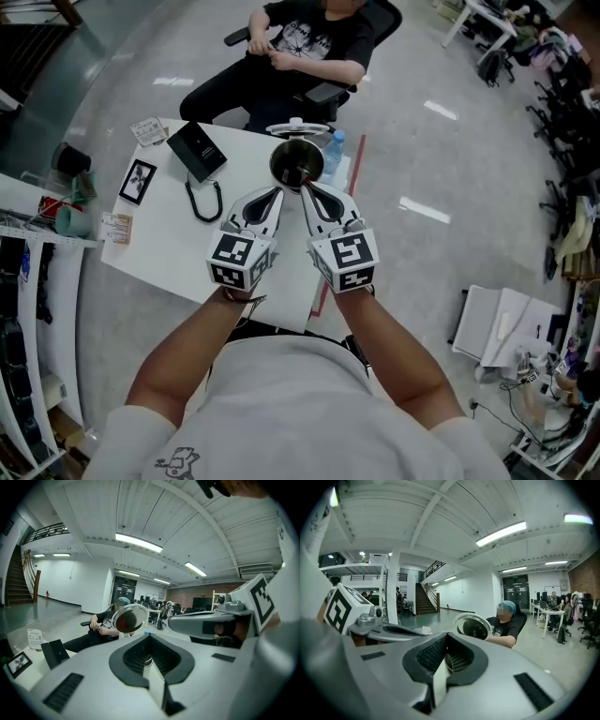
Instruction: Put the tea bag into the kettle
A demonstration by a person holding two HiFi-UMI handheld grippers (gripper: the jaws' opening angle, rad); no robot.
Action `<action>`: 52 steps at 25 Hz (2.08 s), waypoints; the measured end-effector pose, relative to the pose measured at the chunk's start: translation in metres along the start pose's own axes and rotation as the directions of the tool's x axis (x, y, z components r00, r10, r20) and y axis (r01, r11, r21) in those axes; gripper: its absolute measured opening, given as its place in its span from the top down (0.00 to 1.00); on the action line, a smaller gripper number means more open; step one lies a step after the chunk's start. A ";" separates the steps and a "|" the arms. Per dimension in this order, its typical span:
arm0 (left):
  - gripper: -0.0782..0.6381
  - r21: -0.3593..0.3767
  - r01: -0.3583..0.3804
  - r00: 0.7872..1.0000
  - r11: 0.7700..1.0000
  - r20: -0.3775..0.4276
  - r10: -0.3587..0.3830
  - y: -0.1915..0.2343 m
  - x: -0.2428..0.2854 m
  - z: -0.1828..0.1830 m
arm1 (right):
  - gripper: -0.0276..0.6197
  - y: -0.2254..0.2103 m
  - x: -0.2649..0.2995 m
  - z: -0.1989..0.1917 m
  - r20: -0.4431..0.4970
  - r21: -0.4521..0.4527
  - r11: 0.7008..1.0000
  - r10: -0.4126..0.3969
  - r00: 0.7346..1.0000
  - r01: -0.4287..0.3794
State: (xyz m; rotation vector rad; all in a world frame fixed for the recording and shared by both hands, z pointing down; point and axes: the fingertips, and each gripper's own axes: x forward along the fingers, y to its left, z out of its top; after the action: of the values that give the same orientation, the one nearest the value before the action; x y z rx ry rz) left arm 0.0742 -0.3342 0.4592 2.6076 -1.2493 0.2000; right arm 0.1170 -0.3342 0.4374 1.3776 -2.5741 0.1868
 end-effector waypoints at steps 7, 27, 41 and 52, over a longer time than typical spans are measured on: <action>0.88 -0.027 0.016 0.999 1.000 0.046 -0.015 -0.035 -0.046 0.006 | 0.94 0.034 -0.044 0.002 0.018 0.010 0.999 0.038 0.999 -0.039; 0.88 0.025 0.218 0.973 0.976 0.076 -0.219 -0.062 -0.104 0.022 | 0.94 0.080 -0.078 0.015 0.019 0.055 0.994 -0.098 0.995 0.097; 0.88 0.074 0.386 0.919 0.920 0.057 -0.390 -0.021 -0.204 0.023 | 0.94 0.192 -0.086 0.034 0.087 0.112 0.949 -0.304 0.949 0.293; 0.88 0.062 0.414 0.906 0.908 0.064 -0.418 -0.004 -0.259 0.024 | 0.94 0.252 -0.100 0.037 0.130 0.135 0.928 -0.364 0.922 0.347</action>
State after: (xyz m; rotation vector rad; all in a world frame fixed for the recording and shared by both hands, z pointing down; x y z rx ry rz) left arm -0.0839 -0.1447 0.3769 2.8692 -0.6824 0.0509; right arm -0.0433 -0.1217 0.3745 1.9427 -2.4003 0.1687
